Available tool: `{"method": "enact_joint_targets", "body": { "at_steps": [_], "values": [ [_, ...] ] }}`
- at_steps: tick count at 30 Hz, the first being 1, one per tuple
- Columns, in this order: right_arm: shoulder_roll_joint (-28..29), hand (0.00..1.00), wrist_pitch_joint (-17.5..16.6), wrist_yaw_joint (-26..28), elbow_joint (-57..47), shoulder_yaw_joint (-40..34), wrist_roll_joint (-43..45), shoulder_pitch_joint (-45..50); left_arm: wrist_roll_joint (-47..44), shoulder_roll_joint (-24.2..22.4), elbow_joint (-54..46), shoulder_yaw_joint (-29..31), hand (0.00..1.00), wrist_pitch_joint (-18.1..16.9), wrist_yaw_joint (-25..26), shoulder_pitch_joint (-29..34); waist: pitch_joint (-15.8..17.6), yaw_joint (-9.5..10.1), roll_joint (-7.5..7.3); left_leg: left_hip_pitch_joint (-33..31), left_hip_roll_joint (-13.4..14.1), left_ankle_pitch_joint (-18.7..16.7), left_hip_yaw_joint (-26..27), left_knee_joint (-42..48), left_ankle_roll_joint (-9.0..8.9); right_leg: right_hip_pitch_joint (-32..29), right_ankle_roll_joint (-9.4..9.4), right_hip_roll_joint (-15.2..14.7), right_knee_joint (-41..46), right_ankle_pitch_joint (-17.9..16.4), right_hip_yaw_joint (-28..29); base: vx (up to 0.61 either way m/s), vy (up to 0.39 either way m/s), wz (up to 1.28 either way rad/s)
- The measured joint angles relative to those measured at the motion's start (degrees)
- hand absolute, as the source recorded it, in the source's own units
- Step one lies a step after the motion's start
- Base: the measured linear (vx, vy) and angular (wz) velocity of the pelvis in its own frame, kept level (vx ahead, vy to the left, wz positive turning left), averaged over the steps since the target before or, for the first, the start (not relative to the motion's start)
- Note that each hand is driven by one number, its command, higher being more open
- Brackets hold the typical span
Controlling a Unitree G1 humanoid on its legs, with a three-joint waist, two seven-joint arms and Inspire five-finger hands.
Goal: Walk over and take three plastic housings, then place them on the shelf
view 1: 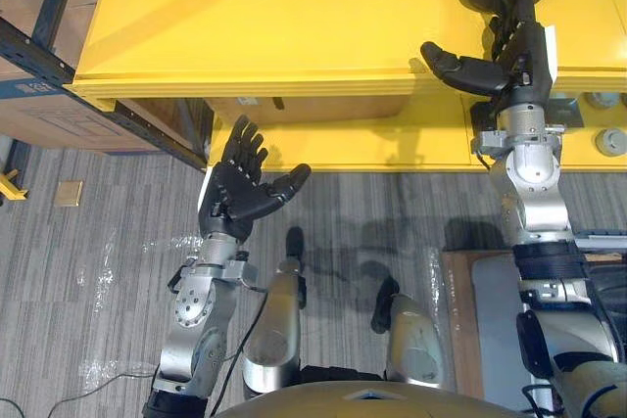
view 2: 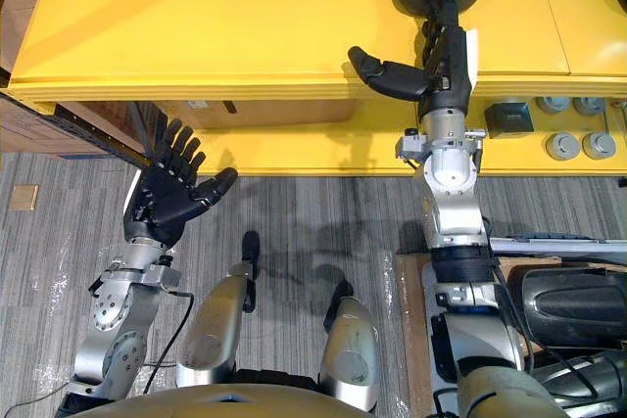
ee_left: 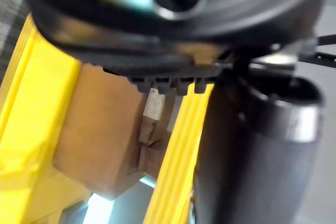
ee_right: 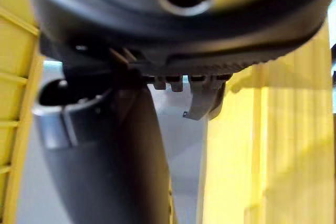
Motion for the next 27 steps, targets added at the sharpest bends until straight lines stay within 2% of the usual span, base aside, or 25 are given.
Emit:
{"method": "enact_joint_targets", "body": {
  "at_steps": [3,5,6,9,11,13,15,17,19,21,22,23,27],
  "values": [
    [2.96,1.00,-0.02,-0.05,-8.59,-0.43,-0.64,7.95,0.04,-0.16,-0.12,0.61,1.00,-0.07,-0.43,0.73,-0.80,-0.56,-0.36,2.70,-0.04,-0.79,0.63,-1.87,-0.12,2.60,0.28,0.26,-2.97,0.40,0.07,0.05,0.007,-0.09],
    [5.61,1.00,-0.05,0.00,-12.92,-0.61,-0.60,13.13,0.09,-0.21,-0.27,1.25,1.00,-0.11,-0.56,1.47,-3.20,-1.57,-1.10,3.69,-0.09,-0.57,1.57,-4.49,-0.15,3.13,0.25,0.42,-5.63,1.06,0.34,0.08,0.014,-0.14],
    [7.19,1.00,-0.09,0.00,-15.01,-1.47,-0.55,16.69,0.19,-0.23,-0.42,1.21,1.00,-0.11,-0.84,1.96,-5.08,-1.84,-1.57,4.12,-0.03,-0.08,2.33,-5.72,0.11,3.40,0.43,0.67,-7.52,1.90,0.91,0.14,0.015,-0.25],
    [10.85,1.00,-0.10,-0.04,-17.49,-4.82,-0.43,22.59,0.64,-0.23,-0.74,1.10,1.00,-0.06,-2.71,2.01,-7.56,-3.19,-3.22,6.47,-0.14,0.49,4.30,-7.69,0.30,5.89,1.39,0.97,-11.93,4.40,2.24,0.18,0.014,-0.31],
    [13.14,1.00,-0.11,-0.05,-21.12,-7.45,-0.40,27.78,0.85,-0.22,-2.75,0.68,1.00,0.15,-5.03,1.99,-9.71,-4.81,-4.49,8.30,-0.19,0.15,6.51,-9.14,0.44,7.44,1.86,1.05,-14.94,5.69,3.98,0.16,0.014,-0.42],
    [13.39,1.00,-0.11,-0.07,-23.80,-8.54,-0.39,31.21,0.82,-0.20,-3.93,-0.22,1.00,0.20,-6.80,1.39,-11.14,-6.03,-5.06,9.84,-0.13,-0.25,8.58,-10.13,0.40,7.79,2.03,1.07,-16.14,6.27,5.90,0.10,0.015,-0.51],
    [13.50,1.00,-0.11,-0.14,-26.37,-9.53,-0.40,35.29,0.77,-0.26,-3.96,-2.45,1.00,0.50,-8.10,0.08,-12.33,-7.02,-5.04,11.98,-0.09,-0.61,10.75,-11.38,0.27,8.54,2.23,1.09,-17.10,6.63,7.89,0.07,0.017,-0.60],
    [14.58,1.00,-0.09,-0.18,-27.74,-10.12,-0.44,40.05,0.52,-0.25,-3.93,-6.28,1.00,1.99,-9.05,-1.21,-14.56,-9.23,-4.88,14.35,0.02,-1.27,13.91,-12.61,0.06,8.67,2.41,1.21,-17.79,6.86,10.75,0.06,0.025,-0.68],
    [15.49,1.00,-0.02,-0.66,-28.11,-10.74,-0.43,42.95,0.51,-0.25,-3.48,-9.33,1.00,3.15,-9.27,-2.56,-15.37,-10.25,-4.66,15.64,0.18,-1.98,16.26,-12.65,-0.07,8.83,2.56,1.33,-18.53,7.38,13.02,0.03,0.024,-0.68],
    [16.80,1.00,0.23,-0.87,-28.11,-12.01,-0.41,47.32,0.51,-0.37,-1.71,-13.95,1.00,4.50,-9.17,-4.54,-16.46,-12.53,-4.32,17.59,0.48,-3.11,20.56,-12.84,-0.41,8.79,2.92,1.57,-19.85,8.33,16.87,0.02,0.034,-0.87],
    [17.36,1.00,0.37,-1.33,-28.12,-12.07,-0.41,48.29,0.51,-0.40,-1.31,-15.07,1.00,5.01,-9.13,-4.84,-16.65,-13.01,-4.30,18.13,0.74,-3.48,21.63,-12.85,-0.56,8.76,2.99,1.72,-20.15,8.58,17.96,0.02,0.019,-1.05],
    [19.02,1.00,0.62,-2.38,-28.13,-12.40,-0.66,51.09,0.50,-0.40,-0.02,-17.37,1.00,5.49,-8.70,-5.37,-17.47,-14.41,-4.33,19.35,1.18,-4.18,24.57,-12.85,-0.96,8.24,3.07,2.17,-20.39,8.89,20.45,0.01,0.009,-0.89],
    [22.46,1.00,0.66,-6.98,-28.16,-13.78,-6.84,58.06,0.51,-0.75,3.45,-23.13,1.00,6.61,-6.39,-7.25,-19.40,-17.34,-4.82,21.33,2.49,-5.91,29.88,-12.84,-2.33,7.46,3.48,3.42,-21.03,9.23,24.80,0.02,-0.013,-0.78]
  ]
}}
